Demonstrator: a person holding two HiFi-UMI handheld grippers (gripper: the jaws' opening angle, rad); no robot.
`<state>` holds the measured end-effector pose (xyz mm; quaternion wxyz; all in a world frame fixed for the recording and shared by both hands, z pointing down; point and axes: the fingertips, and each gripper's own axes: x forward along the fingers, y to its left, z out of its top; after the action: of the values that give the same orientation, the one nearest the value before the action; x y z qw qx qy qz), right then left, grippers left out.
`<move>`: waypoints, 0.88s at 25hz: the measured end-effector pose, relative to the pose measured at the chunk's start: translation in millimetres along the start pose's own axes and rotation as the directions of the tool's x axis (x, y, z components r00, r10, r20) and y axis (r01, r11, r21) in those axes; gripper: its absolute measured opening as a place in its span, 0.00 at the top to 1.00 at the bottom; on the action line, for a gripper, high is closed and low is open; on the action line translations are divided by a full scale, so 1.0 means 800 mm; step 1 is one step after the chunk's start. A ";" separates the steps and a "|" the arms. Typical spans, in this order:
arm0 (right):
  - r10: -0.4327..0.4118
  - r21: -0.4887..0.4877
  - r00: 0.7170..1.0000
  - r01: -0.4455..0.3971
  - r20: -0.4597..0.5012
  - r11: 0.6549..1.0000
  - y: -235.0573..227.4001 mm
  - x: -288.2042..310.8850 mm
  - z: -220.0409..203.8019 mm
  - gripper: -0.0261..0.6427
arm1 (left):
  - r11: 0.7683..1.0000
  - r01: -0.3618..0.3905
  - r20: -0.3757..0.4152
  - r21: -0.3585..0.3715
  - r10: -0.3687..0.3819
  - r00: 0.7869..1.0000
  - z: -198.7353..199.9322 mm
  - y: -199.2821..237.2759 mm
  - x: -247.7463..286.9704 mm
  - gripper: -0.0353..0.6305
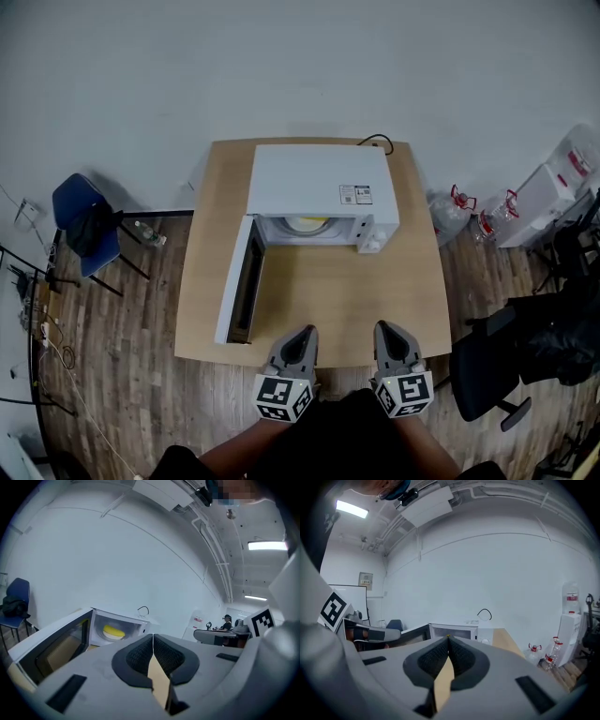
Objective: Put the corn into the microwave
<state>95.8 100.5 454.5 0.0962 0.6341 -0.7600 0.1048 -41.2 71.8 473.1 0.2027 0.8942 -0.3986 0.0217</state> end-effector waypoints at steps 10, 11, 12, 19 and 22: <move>0.087 -0.069 0.996 -0.084 0.034 0.994 -0.008 -0.088 0.005 0.87 | 0.988 -0.142 0.086 0.065 0.137 0.987 -0.006 -0.077 -0.056 0.92; 0.091 -0.073 0.995 -0.088 0.038 0.993 -0.010 -0.098 0.002 0.87 | 0.985 -0.153 0.091 0.074 0.146 0.985 -0.010 -0.085 -0.062 0.92; 0.095 -0.075 0.995 -0.092 0.041 0.993 -0.013 -0.107 -0.001 0.87 | 0.984 -0.162 0.093 0.079 0.154 0.984 -0.015 -0.093 -0.066 0.92; 0.114 -0.063 0.992 -0.111 0.047 0.992 -0.031 -0.175 -0.023 0.87 | 0.985 -0.167 0.066 0.032 0.165 0.984 -0.052 -0.167 -0.097 0.92; 0.114 -0.070 0.992 -0.111 0.049 0.991 -0.041 -0.193 -0.030 0.87 | 0.982 -0.186 0.076 0.041 0.183 0.980 -0.063 -0.186 -0.100 0.92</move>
<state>155.8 247.4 435.9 0.0913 0.5893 -0.7999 0.0675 17.7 236.9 451.9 0.1639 0.8582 -0.4862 0.0179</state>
